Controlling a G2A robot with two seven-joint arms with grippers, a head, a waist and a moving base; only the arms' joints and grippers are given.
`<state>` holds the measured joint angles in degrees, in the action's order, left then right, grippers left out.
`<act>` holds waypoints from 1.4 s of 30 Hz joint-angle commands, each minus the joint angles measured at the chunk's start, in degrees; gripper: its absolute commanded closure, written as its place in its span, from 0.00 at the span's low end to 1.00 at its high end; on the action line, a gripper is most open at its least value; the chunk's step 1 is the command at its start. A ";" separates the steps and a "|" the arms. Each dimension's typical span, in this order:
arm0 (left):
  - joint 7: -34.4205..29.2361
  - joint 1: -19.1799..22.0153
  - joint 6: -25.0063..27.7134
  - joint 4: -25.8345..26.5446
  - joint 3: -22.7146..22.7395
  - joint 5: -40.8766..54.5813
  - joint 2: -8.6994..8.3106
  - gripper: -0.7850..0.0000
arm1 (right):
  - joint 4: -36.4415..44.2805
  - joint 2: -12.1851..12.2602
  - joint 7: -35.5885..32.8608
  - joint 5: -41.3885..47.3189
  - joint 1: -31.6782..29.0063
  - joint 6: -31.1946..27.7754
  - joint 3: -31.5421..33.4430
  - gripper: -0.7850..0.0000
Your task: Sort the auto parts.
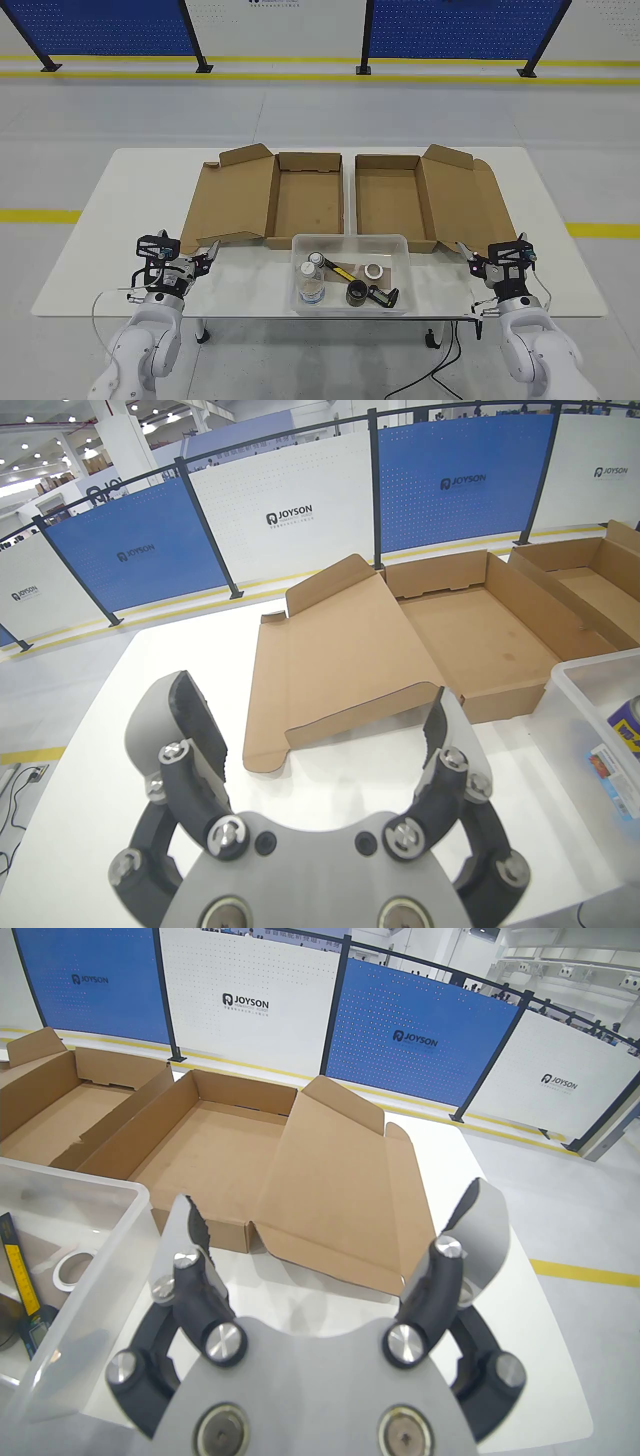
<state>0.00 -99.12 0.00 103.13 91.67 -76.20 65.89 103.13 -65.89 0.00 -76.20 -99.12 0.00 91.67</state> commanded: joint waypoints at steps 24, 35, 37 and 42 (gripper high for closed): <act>-6.67 7.62 20.10 6.42 -8.56 6.21 0.18 0.00 | 0.00 0.00 0.00 0.00 0.00 0.00 0.00 0.00; -9.33 7.80 26.30 4.75 -14.77 4.70 0.22 0.00 | 0.00 0.00 0.00 0.00 0.00 0.00 0.00 0.00; -9.38 7.61 26.48 4.52 -15.88 3.42 0.23 0.00 | 0.00 0.00 0.00 0.00 0.00 0.00 0.00 0.00; -9.06 7.25 26.14 3.24 -18.40 0.24 0.30 0.00 | 0.00 0.00 0.00 0.00 0.00 0.00 0.00 0.00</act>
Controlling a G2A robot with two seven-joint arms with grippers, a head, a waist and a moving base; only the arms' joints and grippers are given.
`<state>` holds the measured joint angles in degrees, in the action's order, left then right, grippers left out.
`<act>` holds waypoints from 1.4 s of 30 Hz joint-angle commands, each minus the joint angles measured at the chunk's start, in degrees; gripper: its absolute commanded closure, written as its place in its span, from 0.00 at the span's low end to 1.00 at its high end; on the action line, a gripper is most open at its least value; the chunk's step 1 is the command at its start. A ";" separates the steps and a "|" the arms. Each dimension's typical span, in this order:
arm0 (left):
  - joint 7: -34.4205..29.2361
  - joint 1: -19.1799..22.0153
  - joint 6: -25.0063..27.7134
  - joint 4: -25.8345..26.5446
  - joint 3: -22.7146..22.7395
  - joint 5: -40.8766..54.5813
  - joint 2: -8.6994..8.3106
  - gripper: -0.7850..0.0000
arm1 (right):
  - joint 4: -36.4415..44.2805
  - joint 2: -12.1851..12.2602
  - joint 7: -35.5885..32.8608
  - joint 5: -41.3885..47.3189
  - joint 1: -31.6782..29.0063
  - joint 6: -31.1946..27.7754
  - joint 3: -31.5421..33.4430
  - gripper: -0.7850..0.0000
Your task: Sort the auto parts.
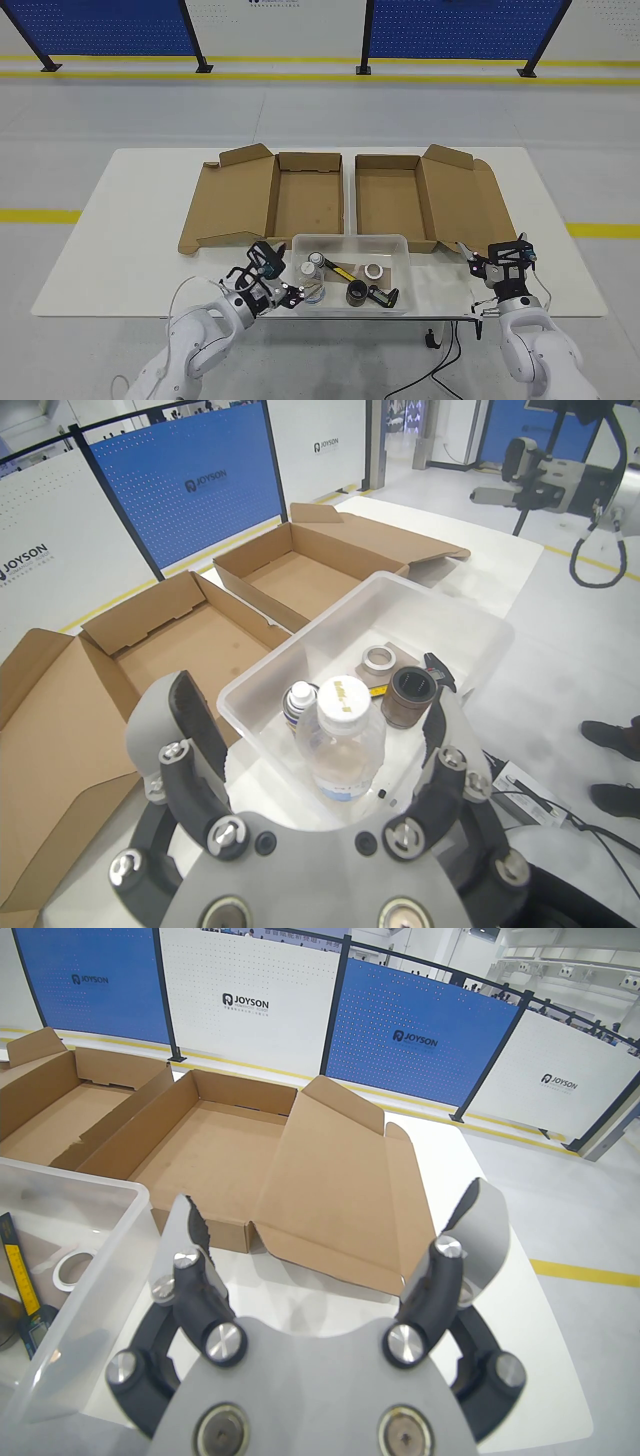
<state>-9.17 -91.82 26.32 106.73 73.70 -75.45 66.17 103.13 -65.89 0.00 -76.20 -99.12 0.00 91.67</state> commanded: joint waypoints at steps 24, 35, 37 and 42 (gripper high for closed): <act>2.29 2.47 -3.62 -4.26 -4.74 -1.54 0.54 0.65 | 0.00 0.00 0.00 0.00 0.00 0.00 0.00 0.00; 5.13 3.78 -6.58 -4.13 -5.20 -4.15 0.67 1.00 | 0.00 0.00 0.00 0.00 0.00 0.00 0.00 0.00; 6.37 3.80 -7.07 -4.37 -5.60 -5.10 0.72 1.00 | 0.00 0.00 0.00 0.00 0.00 0.00 0.00 0.00; 7.13 4.31 -7.60 -4.25 -5.82 -4.80 0.83 1.00 | 0.00 0.00 0.00 0.00 0.00 0.00 0.00 0.00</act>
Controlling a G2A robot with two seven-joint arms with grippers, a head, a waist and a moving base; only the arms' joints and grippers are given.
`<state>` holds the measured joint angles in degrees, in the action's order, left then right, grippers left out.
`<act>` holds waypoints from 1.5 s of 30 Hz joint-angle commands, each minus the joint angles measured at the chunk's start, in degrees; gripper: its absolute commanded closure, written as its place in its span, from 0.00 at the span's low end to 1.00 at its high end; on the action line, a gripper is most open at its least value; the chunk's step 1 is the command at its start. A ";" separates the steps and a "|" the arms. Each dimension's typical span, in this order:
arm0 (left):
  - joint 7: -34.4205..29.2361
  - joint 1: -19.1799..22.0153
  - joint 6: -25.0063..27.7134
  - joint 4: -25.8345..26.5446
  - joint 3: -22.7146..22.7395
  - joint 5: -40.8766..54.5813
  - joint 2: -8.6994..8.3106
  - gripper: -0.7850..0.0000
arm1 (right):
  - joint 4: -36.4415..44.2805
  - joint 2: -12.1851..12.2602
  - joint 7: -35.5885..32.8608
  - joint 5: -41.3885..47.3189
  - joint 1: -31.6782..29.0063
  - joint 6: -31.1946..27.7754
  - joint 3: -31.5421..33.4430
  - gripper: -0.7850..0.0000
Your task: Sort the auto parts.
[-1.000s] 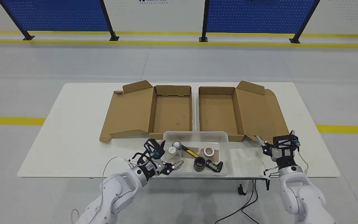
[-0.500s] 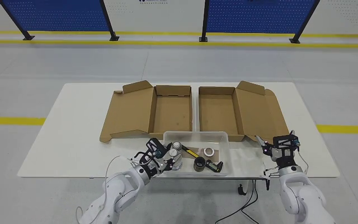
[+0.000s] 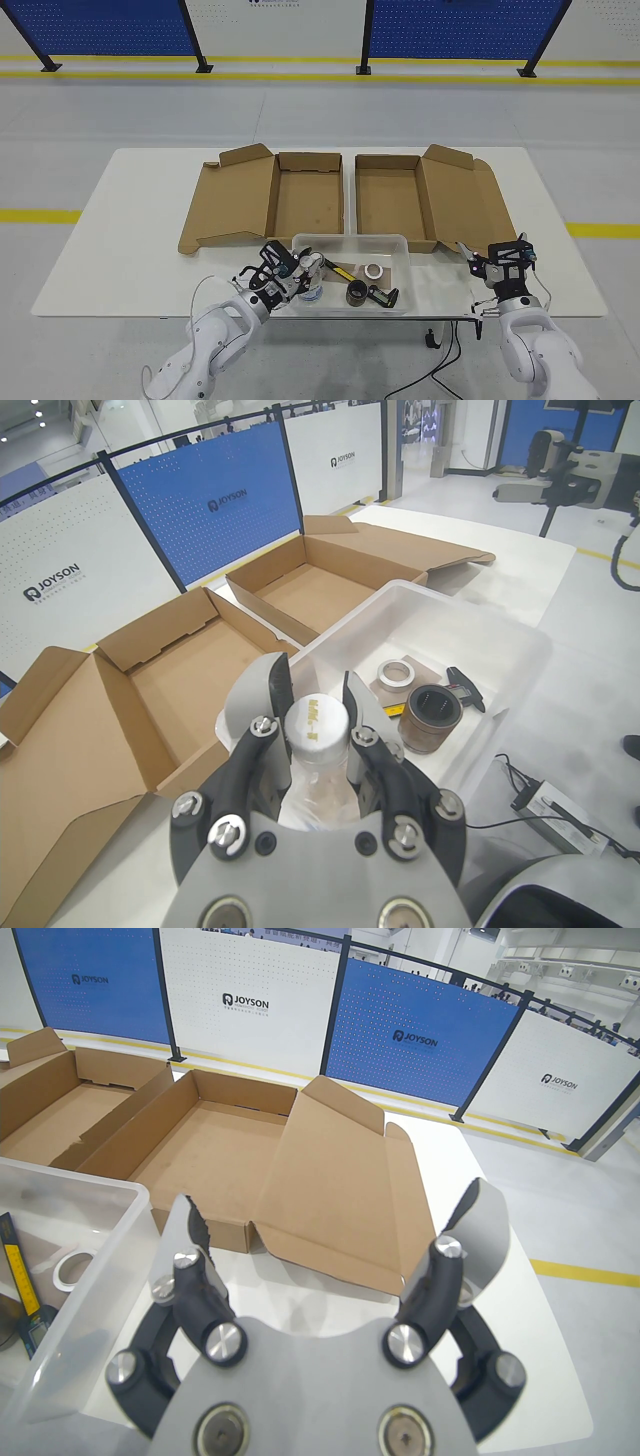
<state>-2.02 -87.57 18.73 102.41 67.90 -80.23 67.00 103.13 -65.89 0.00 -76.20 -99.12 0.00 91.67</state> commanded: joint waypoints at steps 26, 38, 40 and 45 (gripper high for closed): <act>-7.12 5.95 2.01 11.88 1.67 9.08 0.30 1.00 | 0.00 0.00 0.00 0.00 0.00 0.00 0.00 0.00; -5.53 21.81 -12.17 -3.20 -5.66 8.24 3.35 1.00 | 0.00 0.00 0.00 0.00 0.00 0.00 0.00 0.00; -4.69 25.29 -14.38 -7.30 -7.50 8.32 4.17 1.00 | 0.00 0.00 0.00 0.00 0.00 0.00 0.00 0.00; -0.89 32.67 -18.80 -18.71 -12.24 6.35 6.28 1.00 | 0.00 0.00 0.00 0.00 0.00 0.00 0.00 0.00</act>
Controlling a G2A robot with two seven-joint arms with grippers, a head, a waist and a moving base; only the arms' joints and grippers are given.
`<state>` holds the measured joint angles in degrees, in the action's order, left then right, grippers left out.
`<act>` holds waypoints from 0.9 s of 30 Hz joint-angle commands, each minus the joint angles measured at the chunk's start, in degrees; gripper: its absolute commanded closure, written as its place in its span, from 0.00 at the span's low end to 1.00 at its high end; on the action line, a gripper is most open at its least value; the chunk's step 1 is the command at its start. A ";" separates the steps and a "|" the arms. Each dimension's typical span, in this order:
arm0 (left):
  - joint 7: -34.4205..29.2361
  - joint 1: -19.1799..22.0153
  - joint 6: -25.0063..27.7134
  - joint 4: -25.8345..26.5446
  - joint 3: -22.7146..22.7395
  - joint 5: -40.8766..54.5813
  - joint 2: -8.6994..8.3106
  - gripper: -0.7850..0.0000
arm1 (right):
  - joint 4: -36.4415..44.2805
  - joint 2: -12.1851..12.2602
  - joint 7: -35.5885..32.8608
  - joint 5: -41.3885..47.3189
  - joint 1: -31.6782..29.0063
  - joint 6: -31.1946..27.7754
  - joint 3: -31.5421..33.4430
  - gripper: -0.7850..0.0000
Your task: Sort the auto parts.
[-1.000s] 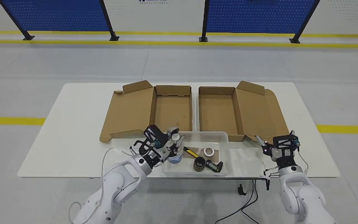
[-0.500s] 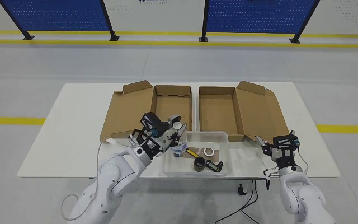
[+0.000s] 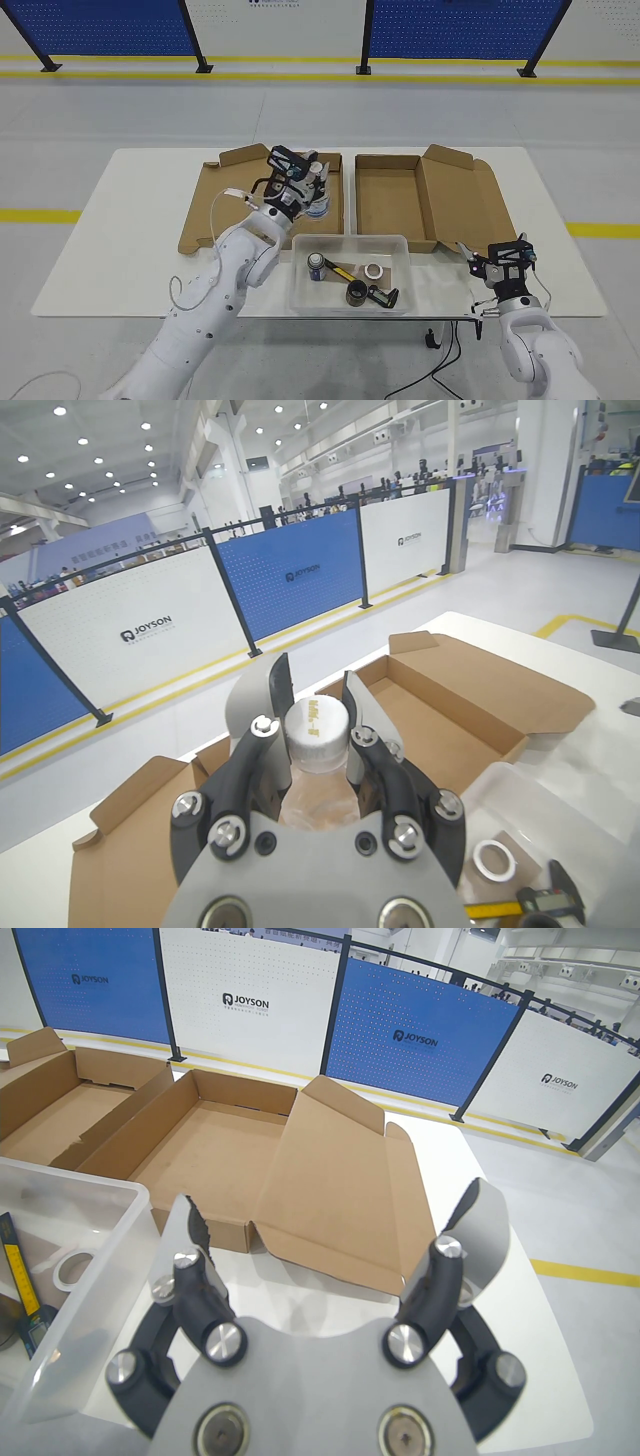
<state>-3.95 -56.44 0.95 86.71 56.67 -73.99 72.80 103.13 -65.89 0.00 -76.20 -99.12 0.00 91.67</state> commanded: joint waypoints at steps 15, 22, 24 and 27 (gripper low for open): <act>14.22 12.99 -10.94 -34.75 -9.76 4.28 7.77 1.00 | 0.00 0.00 0.00 0.00 0.00 0.00 0.00 0.00; 18.05 14.45 -11.57 -41.99 -11.20 5.40 10.05 1.00 | 0.00 0.00 0.00 0.00 0.00 0.00 0.00 0.00; 17.79 14.88 -11.09 -43.13 -11.39 5.78 10.55 0.35 | 0.00 0.00 0.00 0.00 0.00 0.00 0.00 0.00; 17.95 15.35 -10.90 -43.94 -11.40 6.00 11.13 0.00 | 0.00 0.00 0.00 0.00 0.00 0.00 0.00 0.00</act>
<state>13.92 -41.23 -9.95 42.92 45.26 -67.96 83.76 103.13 -65.89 0.00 -76.20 -99.12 0.00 91.67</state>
